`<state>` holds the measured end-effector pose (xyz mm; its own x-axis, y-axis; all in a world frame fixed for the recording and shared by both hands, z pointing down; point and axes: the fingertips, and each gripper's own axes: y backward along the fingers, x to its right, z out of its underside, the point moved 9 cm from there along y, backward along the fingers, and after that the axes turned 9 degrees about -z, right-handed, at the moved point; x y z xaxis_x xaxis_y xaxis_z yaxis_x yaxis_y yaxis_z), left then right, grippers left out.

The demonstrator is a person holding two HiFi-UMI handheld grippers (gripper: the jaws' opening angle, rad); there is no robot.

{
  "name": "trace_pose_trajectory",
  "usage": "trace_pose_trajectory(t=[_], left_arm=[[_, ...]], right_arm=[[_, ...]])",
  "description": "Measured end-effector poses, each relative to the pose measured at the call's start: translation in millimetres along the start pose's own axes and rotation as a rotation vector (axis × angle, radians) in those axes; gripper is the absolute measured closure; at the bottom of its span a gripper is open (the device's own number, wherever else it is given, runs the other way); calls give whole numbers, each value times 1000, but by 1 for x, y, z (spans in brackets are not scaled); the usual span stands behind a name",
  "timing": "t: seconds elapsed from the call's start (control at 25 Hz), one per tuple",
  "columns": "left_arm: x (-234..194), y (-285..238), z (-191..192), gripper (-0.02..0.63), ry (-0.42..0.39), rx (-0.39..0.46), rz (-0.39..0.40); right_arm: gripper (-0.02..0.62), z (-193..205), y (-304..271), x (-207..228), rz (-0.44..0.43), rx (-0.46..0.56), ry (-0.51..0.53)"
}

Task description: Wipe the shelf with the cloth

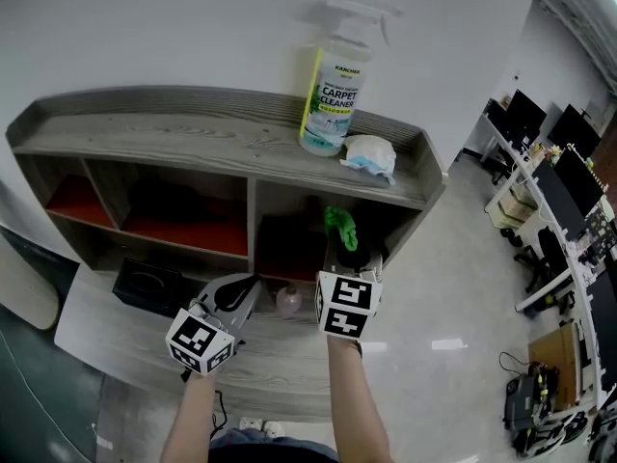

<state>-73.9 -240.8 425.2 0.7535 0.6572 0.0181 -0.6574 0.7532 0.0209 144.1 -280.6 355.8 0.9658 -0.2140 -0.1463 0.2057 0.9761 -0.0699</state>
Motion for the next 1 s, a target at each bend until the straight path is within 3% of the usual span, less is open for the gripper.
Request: trace_pose_trajectory(t=[0.52,1.0], left_arm=[[22,3,-40,607,-15,80,-25],[35,6,-43,607,-22,75,-25]], right_arm=[[494,5,120,19,13,182,-131],[495,25,161,34,12,209,-185]])
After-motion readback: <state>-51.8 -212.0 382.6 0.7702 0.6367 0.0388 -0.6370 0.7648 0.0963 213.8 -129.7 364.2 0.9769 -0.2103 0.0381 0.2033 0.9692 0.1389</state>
